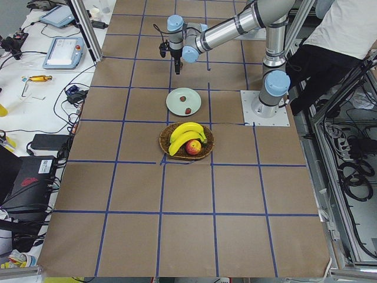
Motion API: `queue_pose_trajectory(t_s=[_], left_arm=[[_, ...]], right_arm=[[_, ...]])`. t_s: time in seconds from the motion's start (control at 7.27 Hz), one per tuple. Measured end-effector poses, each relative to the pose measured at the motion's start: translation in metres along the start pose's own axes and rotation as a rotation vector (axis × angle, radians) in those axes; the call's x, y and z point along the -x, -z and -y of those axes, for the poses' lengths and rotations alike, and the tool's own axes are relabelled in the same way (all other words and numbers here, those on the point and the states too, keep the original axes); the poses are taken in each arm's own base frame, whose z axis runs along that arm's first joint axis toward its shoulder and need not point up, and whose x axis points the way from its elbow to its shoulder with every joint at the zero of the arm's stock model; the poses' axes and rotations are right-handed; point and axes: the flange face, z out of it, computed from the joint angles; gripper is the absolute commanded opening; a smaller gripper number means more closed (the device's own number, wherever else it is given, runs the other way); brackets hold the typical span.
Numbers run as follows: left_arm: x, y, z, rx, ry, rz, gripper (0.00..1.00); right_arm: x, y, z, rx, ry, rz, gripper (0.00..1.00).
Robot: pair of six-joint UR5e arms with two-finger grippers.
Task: Collect all strawberries into plate
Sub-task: 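Reach the left gripper to the last strawberry and grasp it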
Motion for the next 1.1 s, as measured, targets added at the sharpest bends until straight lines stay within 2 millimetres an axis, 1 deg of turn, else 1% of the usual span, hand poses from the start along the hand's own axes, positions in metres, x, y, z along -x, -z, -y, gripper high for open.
queue_pose_trajectory(t_s=[0.14,0.28,0.41,0.55,0.69,0.83,0.96,1.1], left_arm=[[-0.010,-0.012,0.000,0.010,0.005,0.007,0.79],[-0.015,-0.023,-0.003,0.027,0.010,0.015,0.66],[-0.020,-0.034,-0.008,0.044,0.010,0.023,0.50],[-0.025,-0.040,-0.014,0.055,0.011,0.029,0.40],[-0.029,-0.045,-0.021,0.066,0.020,0.033,0.07],[-0.031,-0.046,-0.024,0.069,0.021,0.034,0.00],[-0.032,-0.037,-0.021,0.050,-0.001,0.029,0.00],[-0.028,-0.019,-0.012,0.016,-0.039,0.035,0.00]], right_arm=[[0.000,0.000,0.000,0.000,0.000,0.000,1.00],[0.000,0.000,0.000,0.001,0.000,0.001,1.00],[0.000,-0.001,0.000,0.002,0.000,0.001,1.00],[0.000,-0.002,0.000,0.004,0.000,0.001,1.00],[0.000,-0.003,-0.001,0.006,0.000,0.001,1.00],[0.000,-0.003,-0.001,0.006,0.000,0.001,1.00],[0.000,-0.003,-0.001,0.007,0.000,0.001,1.00],[0.000,-0.003,-0.001,0.007,0.001,0.000,1.00]])
